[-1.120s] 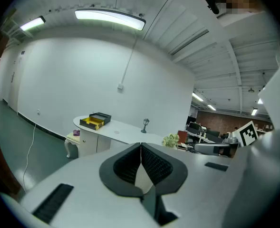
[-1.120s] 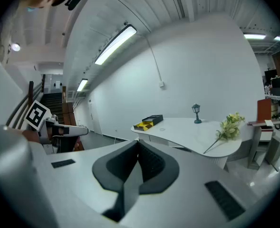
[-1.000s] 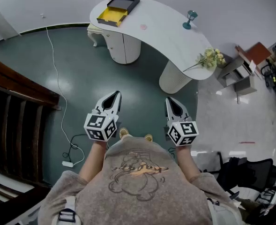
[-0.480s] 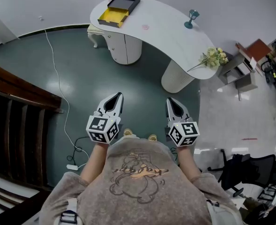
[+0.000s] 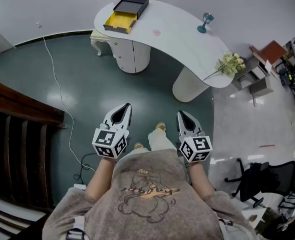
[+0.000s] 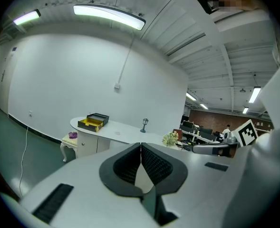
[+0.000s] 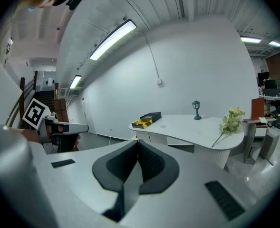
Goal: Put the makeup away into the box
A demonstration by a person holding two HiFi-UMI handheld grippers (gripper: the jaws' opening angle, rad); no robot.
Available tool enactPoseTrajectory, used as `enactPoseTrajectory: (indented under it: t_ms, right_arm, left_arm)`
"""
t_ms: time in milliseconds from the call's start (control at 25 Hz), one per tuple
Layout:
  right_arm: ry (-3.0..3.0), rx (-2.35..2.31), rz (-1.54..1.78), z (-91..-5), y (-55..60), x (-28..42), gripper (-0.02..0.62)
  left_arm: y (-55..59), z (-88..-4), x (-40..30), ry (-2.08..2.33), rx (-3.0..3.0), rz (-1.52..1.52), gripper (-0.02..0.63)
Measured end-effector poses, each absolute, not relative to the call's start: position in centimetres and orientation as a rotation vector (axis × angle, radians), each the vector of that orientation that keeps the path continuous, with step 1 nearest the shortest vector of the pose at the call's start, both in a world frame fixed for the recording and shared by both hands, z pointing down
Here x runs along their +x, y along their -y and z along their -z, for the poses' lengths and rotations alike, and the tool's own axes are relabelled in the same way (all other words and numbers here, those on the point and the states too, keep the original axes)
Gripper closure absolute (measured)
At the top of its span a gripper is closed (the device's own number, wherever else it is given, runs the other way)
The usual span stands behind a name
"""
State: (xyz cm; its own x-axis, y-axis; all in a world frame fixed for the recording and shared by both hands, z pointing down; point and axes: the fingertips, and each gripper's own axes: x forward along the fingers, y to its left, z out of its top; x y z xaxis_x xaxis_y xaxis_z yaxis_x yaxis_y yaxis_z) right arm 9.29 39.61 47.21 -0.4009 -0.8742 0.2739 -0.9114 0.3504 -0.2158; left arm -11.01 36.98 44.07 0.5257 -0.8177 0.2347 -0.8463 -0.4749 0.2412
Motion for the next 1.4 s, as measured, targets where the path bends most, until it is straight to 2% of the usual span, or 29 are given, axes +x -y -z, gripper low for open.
enactPoseTrajectory:
  t_ms: [760,1400]
  right_arm:
    - [2.532,1.606,-0.501,-47.7,-28.0,5.6,0.592]
    - [2.565,1.529,-0.523,-46.7,-12.0,7.4,0.592]
  left_arm:
    - [-26.1,-44.8,-13.1,1.397,2.446,-0.113,0.581]
    - [-11.0,-43.6,-11.2,1.444,2.399,-0.113,0.581]
